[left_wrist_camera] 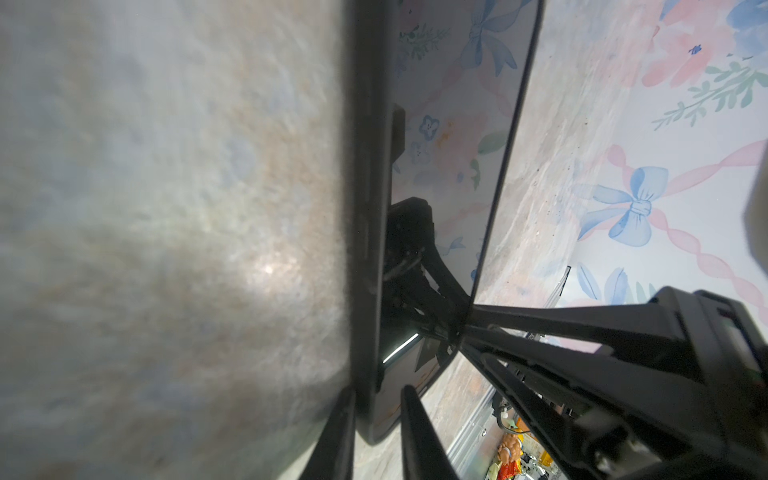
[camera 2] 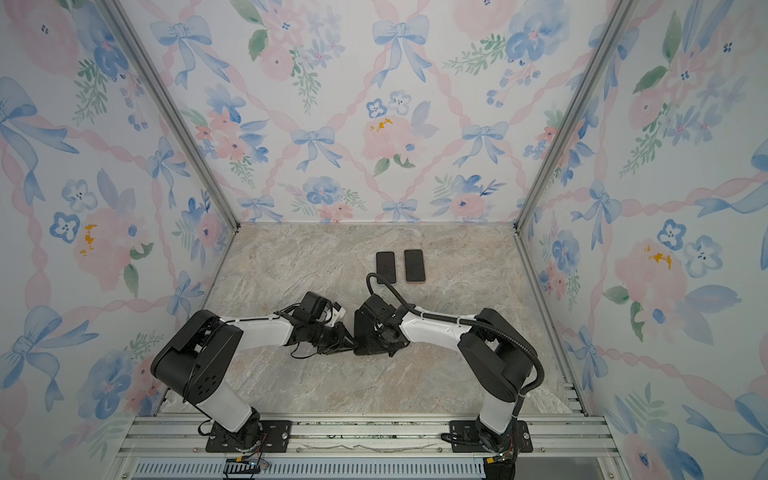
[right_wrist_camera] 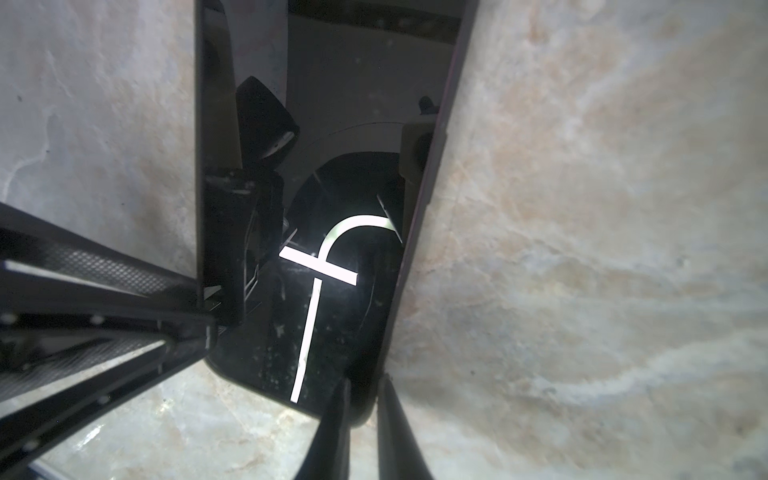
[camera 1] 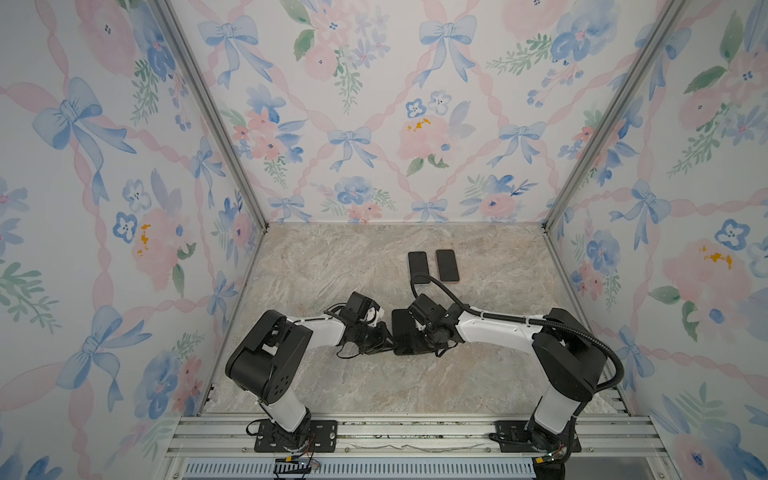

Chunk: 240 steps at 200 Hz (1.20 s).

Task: Put the phone into the phone case
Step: 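Open the left gripper and draw it back while the right holds the phone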

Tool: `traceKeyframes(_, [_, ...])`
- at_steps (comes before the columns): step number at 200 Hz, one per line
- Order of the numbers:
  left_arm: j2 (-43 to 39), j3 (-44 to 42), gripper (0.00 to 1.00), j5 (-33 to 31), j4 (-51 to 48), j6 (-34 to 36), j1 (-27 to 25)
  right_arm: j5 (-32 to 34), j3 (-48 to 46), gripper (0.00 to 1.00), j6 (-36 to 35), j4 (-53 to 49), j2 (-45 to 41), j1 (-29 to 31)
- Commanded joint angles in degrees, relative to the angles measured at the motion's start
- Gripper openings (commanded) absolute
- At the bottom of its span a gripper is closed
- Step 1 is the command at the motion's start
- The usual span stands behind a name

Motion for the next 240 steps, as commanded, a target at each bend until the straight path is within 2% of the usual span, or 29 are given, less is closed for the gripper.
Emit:
traceKeyframes(1, [1.1, -1.4, 0.21, -4.4, -3.3, 0.7, -1.3, 1.8, 2.1, 0.19, 1.6, -4.8, 0.3, 1.3])
traceKeyframes(19, [-1.9, -1.1, 0.25, -7.0, -6.7, 1.5, -0.7, 4.8, 3.2, 0.43, 4.9, -7.1, -3.0, 1.4])
traceKeyframes(47, [-6.2, -0.4, 0.43, -11.2, -12.1, 3.9, 3.4, 7.8, 3.4, 0.67, 7.0, -4.9, -4.1, 1.1])
traceKeyframes(101, [-9.2, 0.2, 0.78, -12.2, -16.7, 7.1, 9.1, 8.6, 13.7, 0.93, 6.3, -8.0, 4.5, 0.9])
traceKeyframes(113, [-9.1, 0.4, 0.83, -11.9, -17.2, 7.4, 9.7, 8.9, 16.0, 1.00, 6.6, -9.2, 6.6, 1.1])
traceKeyframes(123, [-9.0, 0.7, 0.87, -11.6, -17.2, 7.5, 10.1, 9.1, 17.8, 0.97, 6.7, -10.3, 8.3, 1.2])
traceKeyframes(152, [-8.9, 1.6, 0.95, -11.5, -18.5, 7.5, 10.9, 11.3, 22.3, 0.97, 7.6, -14.6, 12.2, 1.5])
traceKeyframes(189, [-8.8, 1.7, 0.97, -10.7, -18.5, 7.3, 11.7, 11.8, 26.2, 1.00, 8.1, -17.3, 16.7, 2.1])
traceKeyframes(240, [-8.7, 0.9, 0.97, -10.4, -18.6, 7.3, 12.6, 12.5, 28.6, 0.92, 9.0, -19.9, 20.9, 3.4])
